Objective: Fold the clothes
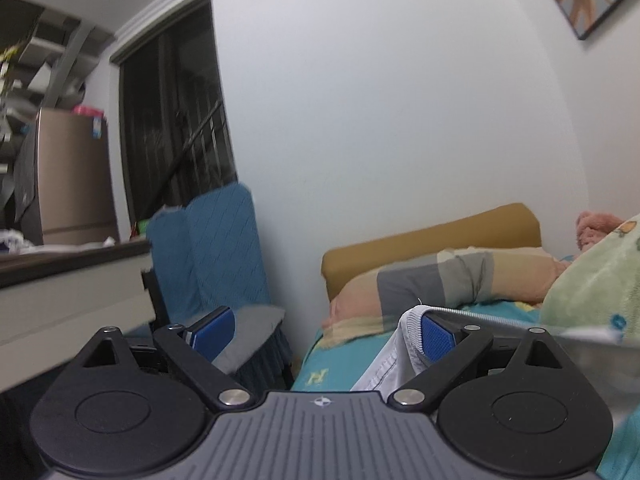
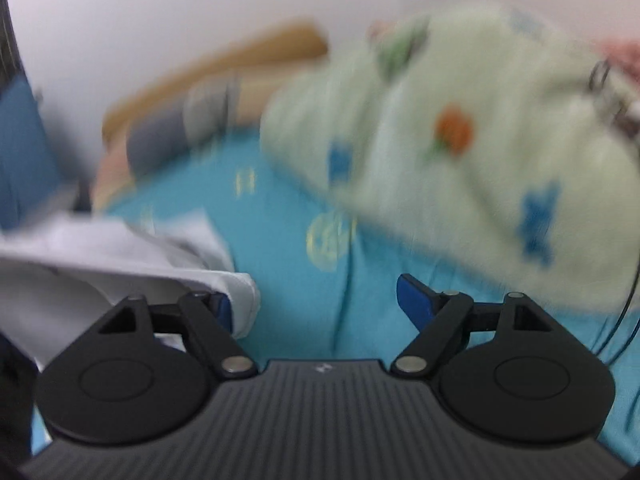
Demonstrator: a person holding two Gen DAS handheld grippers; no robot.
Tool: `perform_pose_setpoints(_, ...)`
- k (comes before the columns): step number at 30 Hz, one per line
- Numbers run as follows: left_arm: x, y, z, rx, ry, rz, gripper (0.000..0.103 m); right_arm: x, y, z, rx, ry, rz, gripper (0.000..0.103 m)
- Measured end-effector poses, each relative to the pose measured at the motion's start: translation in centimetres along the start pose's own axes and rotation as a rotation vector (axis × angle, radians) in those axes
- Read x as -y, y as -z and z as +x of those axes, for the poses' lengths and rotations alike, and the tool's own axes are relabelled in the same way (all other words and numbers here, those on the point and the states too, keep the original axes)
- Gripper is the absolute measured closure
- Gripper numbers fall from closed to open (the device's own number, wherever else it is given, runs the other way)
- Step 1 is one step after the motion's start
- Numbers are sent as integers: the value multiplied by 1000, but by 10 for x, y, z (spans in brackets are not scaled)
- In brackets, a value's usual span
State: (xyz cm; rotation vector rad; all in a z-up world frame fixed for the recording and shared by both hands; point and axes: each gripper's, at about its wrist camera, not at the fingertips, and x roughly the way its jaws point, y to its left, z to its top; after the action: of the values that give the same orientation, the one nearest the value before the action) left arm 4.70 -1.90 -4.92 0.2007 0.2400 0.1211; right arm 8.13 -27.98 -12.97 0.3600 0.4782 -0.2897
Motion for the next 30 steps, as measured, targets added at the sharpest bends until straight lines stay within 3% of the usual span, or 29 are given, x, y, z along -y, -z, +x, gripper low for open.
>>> perform_pose_setpoints(2,-7,6,11,-94,29,-36,7,-3,-9,-16,110,-28,-12,22)
perform_pose_setpoints(4,-13,12,22,-188,59,-73,7,-6,-13,-25,162,-72,-31,22)
perform_pose_setpoints(10,-29,29,53,-444,140,-158,8,-14,-15,-24,163,-112,-73,22)
perform_pose_setpoints(14,-16,36,64,-462,151,-74,8,-15,-16,-25,160,-130,-61,22)
perform_pose_setpoints(16,-13,35,64,-430,127,-42,8,-13,-16,-23,153,-135,-56,22)
perform_pose_setpoints(20,-22,29,71,-380,-23,-86,7,-12,-14,-12,107,-118,-87,22)
perform_pose_setpoints(25,-63,23,66,-333,-160,-250,5,-23,10,29,-129,-92,-259,22)
perform_pose_setpoints(27,-71,15,56,-307,-172,-272,5,-25,23,41,-223,-92,-296,22)
perform_pose_setpoints(28,-75,8,48,-284,-172,-276,5,-26,24,39,-216,-88,-298,22)
perform_pose_setpoints(30,-83,-11,28,-214,-168,-287,4,-29,8,12,-75,-73,-275,22)
